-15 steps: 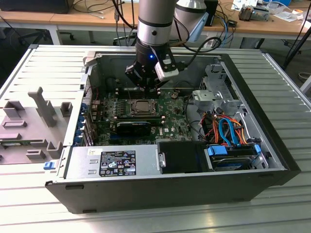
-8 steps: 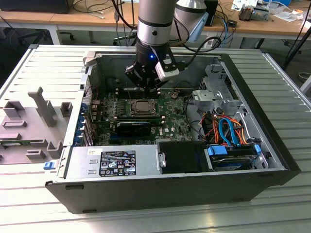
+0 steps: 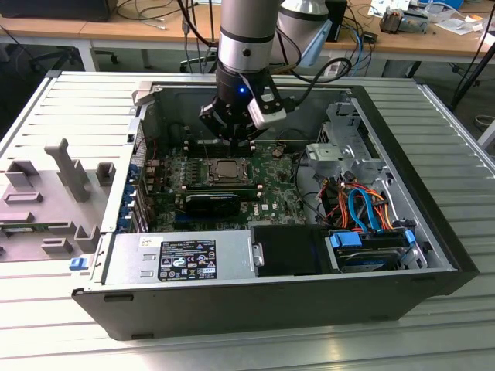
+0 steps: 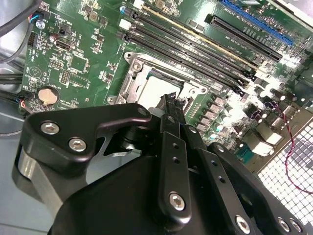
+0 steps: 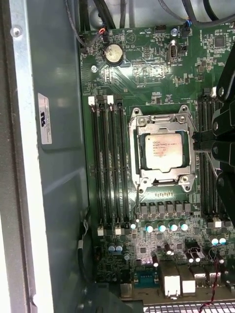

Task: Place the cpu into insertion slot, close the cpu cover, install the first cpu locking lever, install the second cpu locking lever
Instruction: 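Install the first cpu locking lever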

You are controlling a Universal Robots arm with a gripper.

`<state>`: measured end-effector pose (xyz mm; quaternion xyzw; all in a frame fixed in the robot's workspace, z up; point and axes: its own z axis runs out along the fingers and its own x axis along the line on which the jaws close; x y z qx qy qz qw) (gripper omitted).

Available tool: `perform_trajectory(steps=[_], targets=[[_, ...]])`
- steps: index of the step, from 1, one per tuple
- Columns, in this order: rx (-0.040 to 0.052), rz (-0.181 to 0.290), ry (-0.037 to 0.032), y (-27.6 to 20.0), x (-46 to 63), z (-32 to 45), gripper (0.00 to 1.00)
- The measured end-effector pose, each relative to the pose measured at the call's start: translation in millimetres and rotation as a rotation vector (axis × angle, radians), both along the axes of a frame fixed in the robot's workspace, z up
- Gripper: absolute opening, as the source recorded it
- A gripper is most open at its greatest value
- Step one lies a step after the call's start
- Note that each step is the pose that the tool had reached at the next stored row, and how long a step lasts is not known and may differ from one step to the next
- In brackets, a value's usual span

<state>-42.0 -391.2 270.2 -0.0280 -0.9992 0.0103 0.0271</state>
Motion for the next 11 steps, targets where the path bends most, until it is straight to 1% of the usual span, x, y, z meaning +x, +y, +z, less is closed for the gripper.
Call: perform_trajectory(steps=[11], targets=[[0.0000,0.027,0.0000,0.0,0.0,0.0,0.11]])
